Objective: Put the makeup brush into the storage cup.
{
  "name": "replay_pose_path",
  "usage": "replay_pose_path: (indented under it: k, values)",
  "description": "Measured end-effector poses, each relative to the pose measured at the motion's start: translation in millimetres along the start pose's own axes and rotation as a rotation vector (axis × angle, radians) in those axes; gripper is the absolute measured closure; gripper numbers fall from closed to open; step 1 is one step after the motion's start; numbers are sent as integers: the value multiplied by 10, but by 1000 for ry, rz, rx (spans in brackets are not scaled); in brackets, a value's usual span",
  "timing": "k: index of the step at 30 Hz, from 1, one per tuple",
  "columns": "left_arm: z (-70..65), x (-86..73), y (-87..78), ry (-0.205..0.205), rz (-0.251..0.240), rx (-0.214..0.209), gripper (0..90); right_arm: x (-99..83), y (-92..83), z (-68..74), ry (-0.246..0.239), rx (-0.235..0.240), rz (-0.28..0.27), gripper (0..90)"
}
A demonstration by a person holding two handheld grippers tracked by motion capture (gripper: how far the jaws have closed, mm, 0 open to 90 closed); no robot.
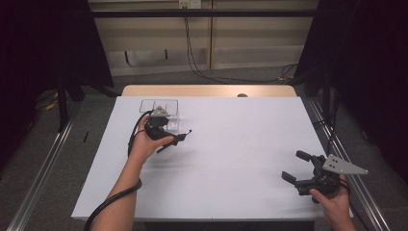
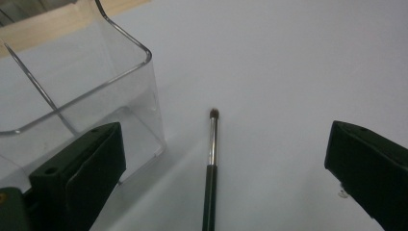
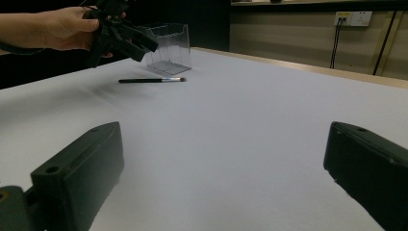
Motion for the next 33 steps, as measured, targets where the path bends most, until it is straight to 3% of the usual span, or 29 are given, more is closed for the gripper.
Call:
replay_pose_path:
  k: [2, 16, 22, 33]
  values:
    - [-3, -17, 1, -29, 39, -16, 5, -5, -2, -4, 0, -1, 2, 0]
    - [33, -86, 37, -41, 205, -16, 6, -5, -5, -5, -1, -1, 3, 1]
    - [36, -68, 45, -51, 234, -18, 6, -5, -8, -11, -3, -3, 2, 1]
    - [49, -102, 85, -81, 330, -16, 7, -10, -6, -9, -4, -2, 6, 2]
Point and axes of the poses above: each handheld gripper's, and its own axes: y roughly forward along the jaws, x roughly out of its top, z roughly to its left, the point moved 9 cm from there along y, roughly forward along the jaws, and after that the axes turned 2 degrees about -z, right-handed, at the moved point
